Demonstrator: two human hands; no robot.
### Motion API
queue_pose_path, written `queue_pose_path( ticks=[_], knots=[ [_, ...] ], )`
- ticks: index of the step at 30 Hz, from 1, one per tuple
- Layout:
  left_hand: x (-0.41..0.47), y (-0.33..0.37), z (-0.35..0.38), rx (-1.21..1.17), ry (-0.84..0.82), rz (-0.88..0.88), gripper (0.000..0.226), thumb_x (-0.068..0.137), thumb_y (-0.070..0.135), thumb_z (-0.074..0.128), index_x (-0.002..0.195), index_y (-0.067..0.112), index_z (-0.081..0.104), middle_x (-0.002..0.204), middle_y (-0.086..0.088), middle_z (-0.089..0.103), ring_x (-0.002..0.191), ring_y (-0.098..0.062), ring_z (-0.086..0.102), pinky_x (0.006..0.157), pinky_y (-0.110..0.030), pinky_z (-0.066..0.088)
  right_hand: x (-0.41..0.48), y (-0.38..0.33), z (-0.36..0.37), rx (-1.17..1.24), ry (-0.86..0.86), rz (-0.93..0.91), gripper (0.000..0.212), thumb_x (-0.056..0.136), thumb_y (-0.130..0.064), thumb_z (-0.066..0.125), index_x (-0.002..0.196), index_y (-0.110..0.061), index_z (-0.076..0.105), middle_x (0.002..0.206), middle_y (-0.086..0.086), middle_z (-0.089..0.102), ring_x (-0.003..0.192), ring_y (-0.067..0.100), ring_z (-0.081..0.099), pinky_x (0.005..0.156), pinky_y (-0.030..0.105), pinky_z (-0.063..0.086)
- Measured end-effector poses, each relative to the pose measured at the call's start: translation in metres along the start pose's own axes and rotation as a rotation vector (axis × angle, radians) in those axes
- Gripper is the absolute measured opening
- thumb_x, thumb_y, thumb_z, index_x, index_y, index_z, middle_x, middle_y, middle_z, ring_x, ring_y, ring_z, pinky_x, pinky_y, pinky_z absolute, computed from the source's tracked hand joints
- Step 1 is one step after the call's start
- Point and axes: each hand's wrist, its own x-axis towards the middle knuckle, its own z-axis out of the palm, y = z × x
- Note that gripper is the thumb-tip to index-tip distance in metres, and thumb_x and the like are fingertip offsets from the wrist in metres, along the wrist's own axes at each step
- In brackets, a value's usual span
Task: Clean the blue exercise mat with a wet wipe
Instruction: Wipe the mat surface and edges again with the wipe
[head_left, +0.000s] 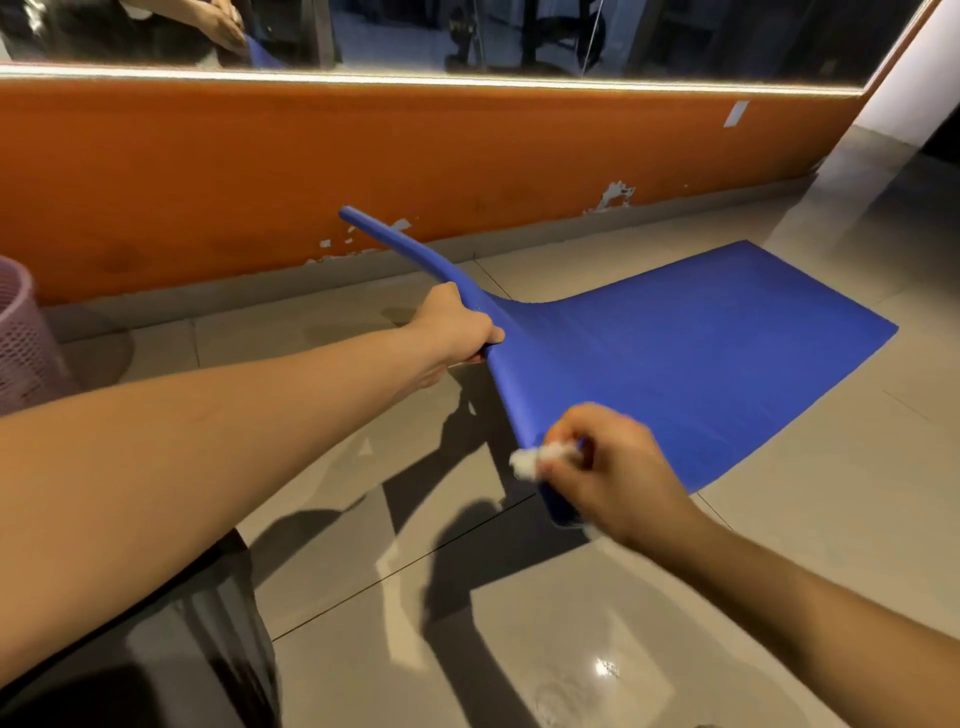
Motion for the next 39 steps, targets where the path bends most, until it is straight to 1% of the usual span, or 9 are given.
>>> queue_pose_path(
  ticks=[5,9,13,17,22,26,32,36,39],
  knots=[
    [0.004,0.006,-0.002,-0.021,0.015,0.002,0.039,0.086,0.0,0.075,0.12,0.003,0.055,0.109,-0.022,0.068,0.089,-0.031,0.073,0.059,-0.033,0.062,0.046,-0.019,-0.019,-0.056,0.17,0.002,0.017,0.093,-0.021,0.068,0.09,-0.026,0.052,0.084,-0.008,0.059,0.075,0.007,0.056,0.057,0.023,0.041],
    [0.006,0.005,0.0,-0.001,0.026,0.023,0.039,0.084,0.001,0.077,0.116,0.004,0.056,0.107,-0.022,0.069,0.091,-0.033,0.072,0.075,-0.047,0.064,0.054,-0.023,0.001,0.106,-0.042,0.087,0.011,0.09,-0.023,0.074,0.084,-0.019,0.066,0.069,-0.014,0.062,0.064,0.008,0.056,0.057,0.029,0.045],
    [0.009,0.001,0.002,-0.011,0.035,-0.008,0.039,0.085,0.0,0.076,0.117,0.003,0.055,0.108,-0.022,0.068,0.091,-0.032,0.072,0.072,-0.045,0.064,0.054,-0.01,-0.006,0.235,-0.129,0.026,0.008,0.094,-0.016,0.069,0.092,-0.021,0.075,0.054,-0.01,0.055,0.068,0.035,0.06,0.067,0.048,0.053],
    [0.007,0.0,0.014,-0.013,0.009,0.008,0.04,0.083,-0.002,0.075,0.117,0.005,0.055,0.109,-0.021,0.067,0.094,-0.033,0.071,0.075,-0.049,0.064,0.051,-0.008,0.002,0.11,-0.097,0.019,0.016,0.09,-0.026,0.074,0.076,-0.026,0.067,0.061,-0.013,0.06,0.06,0.011,0.054,0.059,0.031,0.045],
    [0.015,0.012,0.005,-0.079,0.074,-0.018,0.04,0.084,-0.005,0.071,0.119,0.005,0.056,0.11,-0.019,0.067,0.094,-0.034,0.07,0.076,-0.051,0.063,-0.009,0.007,0.019,-0.178,-0.307,-0.138,0.022,0.095,-0.031,0.068,0.076,-0.029,0.057,0.078,-0.008,0.056,0.073,0.012,0.055,0.063,0.023,0.043],
    [0.01,0.011,0.014,-0.079,0.06,-0.019,0.038,0.084,-0.004,0.071,0.117,0.006,0.055,0.111,-0.02,0.066,0.093,-0.032,0.07,0.071,-0.043,0.064,0.035,0.0,0.013,-0.009,0.09,-0.065,0.013,0.095,-0.024,0.064,0.083,-0.024,0.059,0.084,-0.007,0.058,0.078,0.009,0.054,0.065,0.022,0.042],
    [0.012,0.007,0.015,-0.125,0.068,-0.028,0.036,0.085,-0.005,0.069,0.116,0.007,0.056,0.11,-0.018,0.066,0.094,-0.032,0.069,0.073,-0.046,0.063,-0.027,0.021,0.037,-0.141,-0.123,-0.21,0.012,0.097,-0.027,0.062,0.086,-0.023,0.057,0.087,-0.01,0.05,0.074,0.01,0.052,0.067,0.029,0.045],
    [0.01,0.002,0.022,-0.113,0.105,-0.026,0.036,0.086,-0.001,0.07,0.118,0.005,0.056,0.107,-0.016,0.065,0.088,-0.026,0.066,0.065,-0.035,0.06,0.002,0.017,0.027,-0.058,0.184,-0.109,0.015,0.099,-0.03,0.062,0.087,-0.022,0.056,0.084,-0.011,0.051,0.079,0.008,0.052,0.067,0.02,0.04],
    [0.007,-0.001,0.03,-0.123,0.127,-0.031,0.037,0.084,0.0,0.072,0.116,0.009,0.056,0.105,-0.013,0.066,0.092,-0.027,0.067,0.079,-0.043,0.062,-0.004,0.013,0.038,-0.04,0.247,-0.056,0.019,0.098,-0.028,0.063,0.084,-0.023,0.053,0.082,-0.011,0.051,0.077,0.006,0.052,0.064,0.017,0.037]
  ],
)
